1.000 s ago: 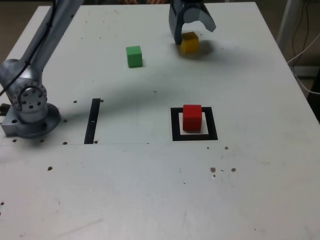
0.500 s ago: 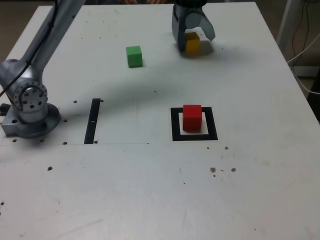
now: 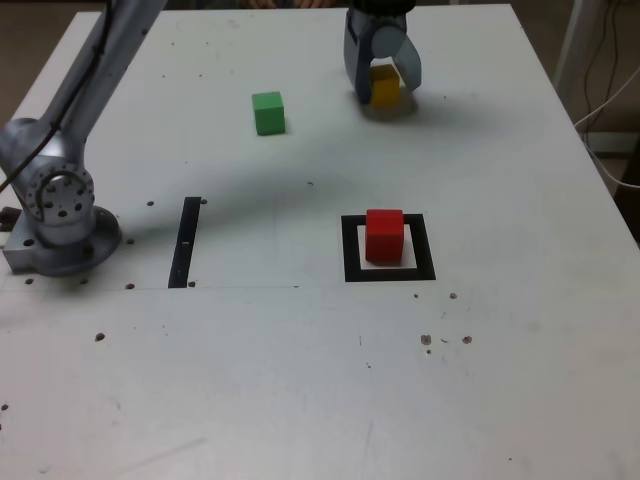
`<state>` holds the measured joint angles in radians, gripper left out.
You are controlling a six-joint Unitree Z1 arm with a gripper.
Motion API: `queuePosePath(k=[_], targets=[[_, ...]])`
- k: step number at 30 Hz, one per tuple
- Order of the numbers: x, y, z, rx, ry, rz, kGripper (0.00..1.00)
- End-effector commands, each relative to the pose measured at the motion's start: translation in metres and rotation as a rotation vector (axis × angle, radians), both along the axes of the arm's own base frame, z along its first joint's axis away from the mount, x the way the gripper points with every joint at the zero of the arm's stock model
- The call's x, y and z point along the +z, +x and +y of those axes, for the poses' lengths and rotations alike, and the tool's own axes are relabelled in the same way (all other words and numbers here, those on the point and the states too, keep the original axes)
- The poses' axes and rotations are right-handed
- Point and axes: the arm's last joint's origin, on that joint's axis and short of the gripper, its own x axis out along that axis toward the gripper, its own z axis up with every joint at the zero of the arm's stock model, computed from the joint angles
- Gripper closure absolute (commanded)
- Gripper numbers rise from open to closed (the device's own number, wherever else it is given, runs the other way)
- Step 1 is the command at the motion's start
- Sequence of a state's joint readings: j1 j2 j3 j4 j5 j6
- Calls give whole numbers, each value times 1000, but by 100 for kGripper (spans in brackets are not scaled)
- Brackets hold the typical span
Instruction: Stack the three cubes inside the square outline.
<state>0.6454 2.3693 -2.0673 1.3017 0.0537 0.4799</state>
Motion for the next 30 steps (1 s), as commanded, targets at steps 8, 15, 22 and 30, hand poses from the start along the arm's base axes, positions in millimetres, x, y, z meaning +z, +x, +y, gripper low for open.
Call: queuePosePath(k=[8, 15, 22, 30], targets=[[9, -1, -3, 0, 39, -31, 74], [21, -4, -8, -4, 69, -69, 87], [63, -9, -42, -47, 91, -104, 87], [96, -15, -124, -130, 51, -83, 87]])
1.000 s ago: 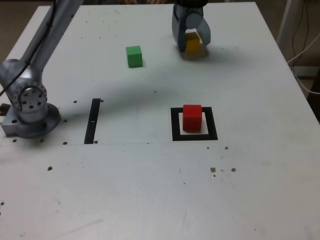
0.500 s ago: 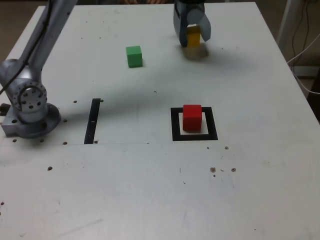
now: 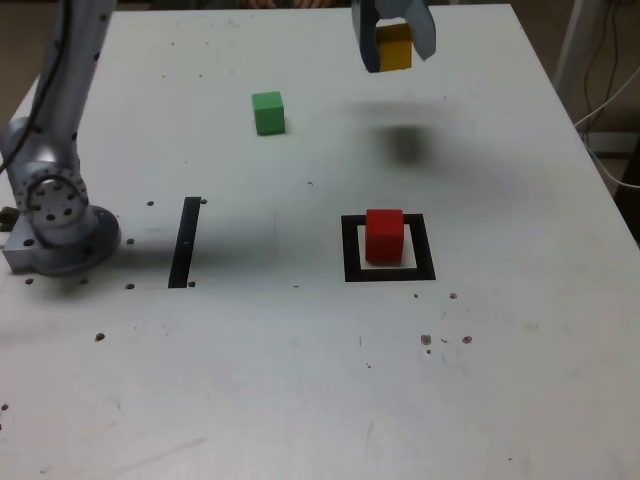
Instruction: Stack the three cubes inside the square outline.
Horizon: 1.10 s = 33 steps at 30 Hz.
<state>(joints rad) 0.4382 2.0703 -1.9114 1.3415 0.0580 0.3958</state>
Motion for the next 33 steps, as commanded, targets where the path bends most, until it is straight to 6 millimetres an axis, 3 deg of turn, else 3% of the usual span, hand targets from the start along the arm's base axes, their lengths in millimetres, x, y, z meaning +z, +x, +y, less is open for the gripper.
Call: queuePosePath(k=[1, 8, 13, 27, 33], targets=[[-1, -1, -22, -10, -11, 18, 87], [-19, -6, -89, -25, -38, 71, 87], [-21, -6, -124, -58, -57, 65, 87], [-32, -19, -177, -91, -83, 112, 87], [-26, -28, -196, -82, -47, 93, 87]])
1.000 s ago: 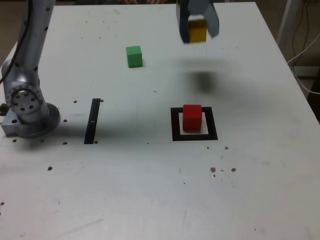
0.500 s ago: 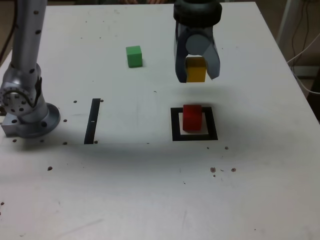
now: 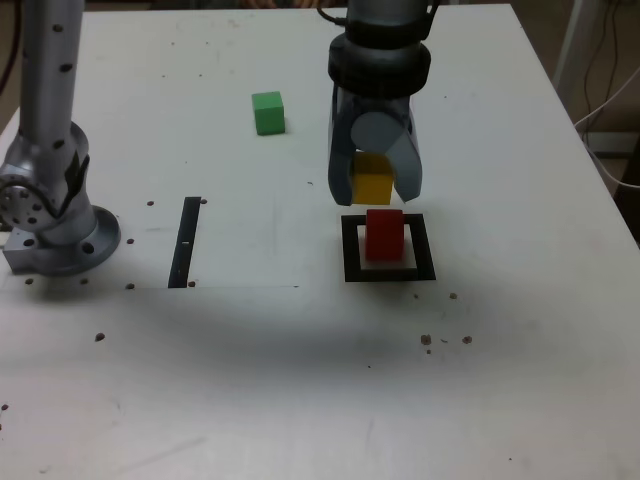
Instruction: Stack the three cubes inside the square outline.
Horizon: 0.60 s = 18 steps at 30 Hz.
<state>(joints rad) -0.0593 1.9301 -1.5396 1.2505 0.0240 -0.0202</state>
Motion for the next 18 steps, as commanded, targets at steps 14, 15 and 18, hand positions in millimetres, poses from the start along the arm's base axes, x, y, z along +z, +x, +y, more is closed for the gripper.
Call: queuePosePath(k=[14, 15, 18], targets=[[9, -10, -27, -7, 21, -49, 87], [9, -9, -26, -7, 21, -49, 87], [7, -7, -25, -7, 20, -52, 87]])
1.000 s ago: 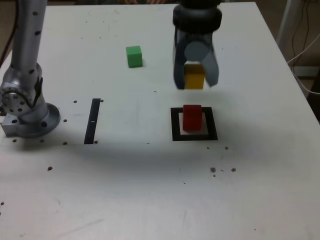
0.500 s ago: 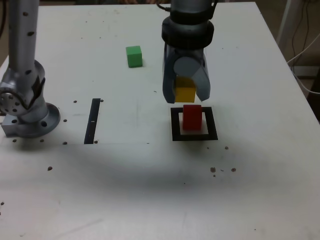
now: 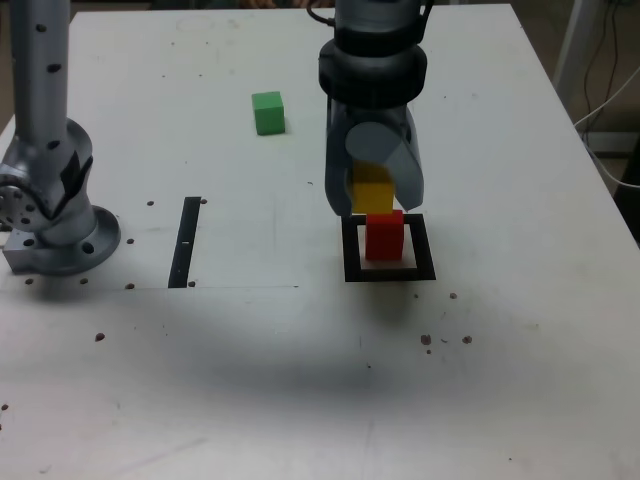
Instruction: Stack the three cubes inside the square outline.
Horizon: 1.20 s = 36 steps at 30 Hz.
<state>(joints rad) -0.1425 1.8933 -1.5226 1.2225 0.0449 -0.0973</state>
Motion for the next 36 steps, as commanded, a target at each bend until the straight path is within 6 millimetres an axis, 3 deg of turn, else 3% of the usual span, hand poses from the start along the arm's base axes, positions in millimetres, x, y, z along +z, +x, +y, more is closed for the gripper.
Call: queuePosePath(k=[1, 21, 33, 36], targets=[[-3, 3, 1, -1, 1, 0, 86], [-26, 19, 6, -5, -6, 58, 85], [-29, 20, 15, -13, -28, 69, 78], [-28, 19, 15, -13, -32, 65, 70]])
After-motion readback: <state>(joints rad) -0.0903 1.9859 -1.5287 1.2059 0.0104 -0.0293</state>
